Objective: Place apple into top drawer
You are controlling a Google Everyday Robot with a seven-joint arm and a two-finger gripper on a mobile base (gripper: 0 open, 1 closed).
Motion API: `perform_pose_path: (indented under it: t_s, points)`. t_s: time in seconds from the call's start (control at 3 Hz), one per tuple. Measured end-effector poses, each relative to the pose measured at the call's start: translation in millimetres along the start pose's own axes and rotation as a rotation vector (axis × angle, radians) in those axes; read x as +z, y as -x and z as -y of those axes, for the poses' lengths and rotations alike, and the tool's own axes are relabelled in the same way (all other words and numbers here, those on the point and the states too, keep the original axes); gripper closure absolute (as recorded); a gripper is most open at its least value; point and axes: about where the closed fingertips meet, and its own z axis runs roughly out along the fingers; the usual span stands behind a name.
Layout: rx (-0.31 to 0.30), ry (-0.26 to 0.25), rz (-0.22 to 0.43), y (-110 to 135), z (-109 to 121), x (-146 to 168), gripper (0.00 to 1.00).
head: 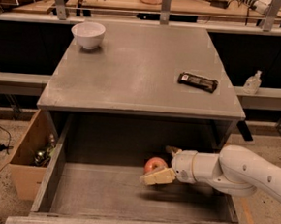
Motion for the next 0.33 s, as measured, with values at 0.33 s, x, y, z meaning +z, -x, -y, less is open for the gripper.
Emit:
perform_pose_path:
  t_s: [0.33]
  points:
    - [0.000,0.000,0.000,0.0,0.0,0.1,0.00]
